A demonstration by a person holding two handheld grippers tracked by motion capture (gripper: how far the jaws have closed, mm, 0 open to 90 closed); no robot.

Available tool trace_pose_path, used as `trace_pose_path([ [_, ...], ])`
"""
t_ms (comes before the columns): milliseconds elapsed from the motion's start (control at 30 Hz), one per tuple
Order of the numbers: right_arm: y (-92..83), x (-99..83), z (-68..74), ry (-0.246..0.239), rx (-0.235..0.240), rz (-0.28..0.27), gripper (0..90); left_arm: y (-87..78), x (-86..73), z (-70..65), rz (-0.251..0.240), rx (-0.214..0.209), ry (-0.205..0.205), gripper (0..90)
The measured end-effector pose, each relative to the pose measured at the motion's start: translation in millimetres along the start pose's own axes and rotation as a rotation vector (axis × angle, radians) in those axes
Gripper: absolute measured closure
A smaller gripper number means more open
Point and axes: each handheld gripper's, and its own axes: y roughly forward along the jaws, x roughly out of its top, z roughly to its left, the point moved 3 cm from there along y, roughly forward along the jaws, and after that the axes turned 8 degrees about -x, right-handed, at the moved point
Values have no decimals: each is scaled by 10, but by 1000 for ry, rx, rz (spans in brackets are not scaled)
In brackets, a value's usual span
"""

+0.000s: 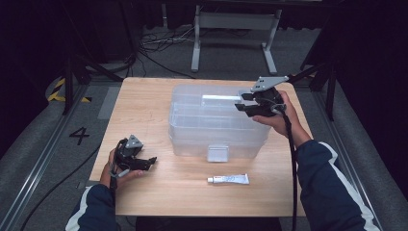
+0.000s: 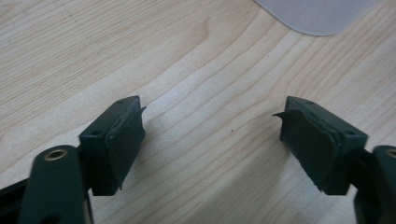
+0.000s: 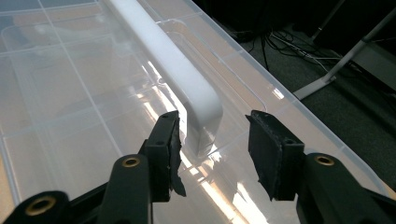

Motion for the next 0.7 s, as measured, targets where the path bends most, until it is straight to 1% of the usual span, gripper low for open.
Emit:
trace_pose_path([
  [33, 14, 8, 0, -3, -2, 5, 559, -14, 17, -10, -5, 2, 18, 238],
  [100, 32, 21, 0, -6, -2, 6, 595, -51, 63, -44, -24, -6, 37, 282],
  [133, 43, 30, 0, -3, 2, 6, 608, -71, 83, -55, -37, -11, 38, 292],
  [167, 43, 30, 0, -3, 2, 6, 608, -71, 83, -55, -37, -11, 38, 303],
  [200, 50, 37, 3, -2, 6, 5, 620, -105, 125, -69, -60, -9, 45, 303],
  [233, 80, 54, 22, -20, 6, 15, 651, -128, 154, -90, -74, -15, 45, 336],
  [267, 80, 54, 22, -20, 6, 15, 651, -152, 184, -107, -89, -15, 49, 336],
  [333, 109, 67, 56, -35, 14, 23, 718, -189, 243, -142, -117, -18, 60, 368],
  [367, 125, 75, 77, -47, 15, 28, 715, -205, 273, -163, -120, -16, 66, 383],
  [400, 137, 83, 91, -51, 2, 31, 727, -231, 315, -179, -135, -13, 83, 394],
  [433, 148, 92, 96, -47, -9, 28, 738, -253, 349, -194, -152, -18, 91, 405],
  [500, 156, 98, 96, -45, -9, 28, 739, -303, 412, -225, -198, -27, 113, 456],
  [567, 152, 105, 102, -49, -14, 36, 740, -345, 463, -247, -249, -25, 130, 504],
  [633, 146, 118, 99, -57, -15, 49, 739, -372, 509, -266, -276, -22, 138, 520],
  [667, 146, 123, 94, -58, -15, 53, 739, -390, 535, -281, -290, -32, 148, 538],
  [700, 145, 139, 76, -54, -3, 63, 739, -409, 581, -314, -304, -50, 165, 582],
])
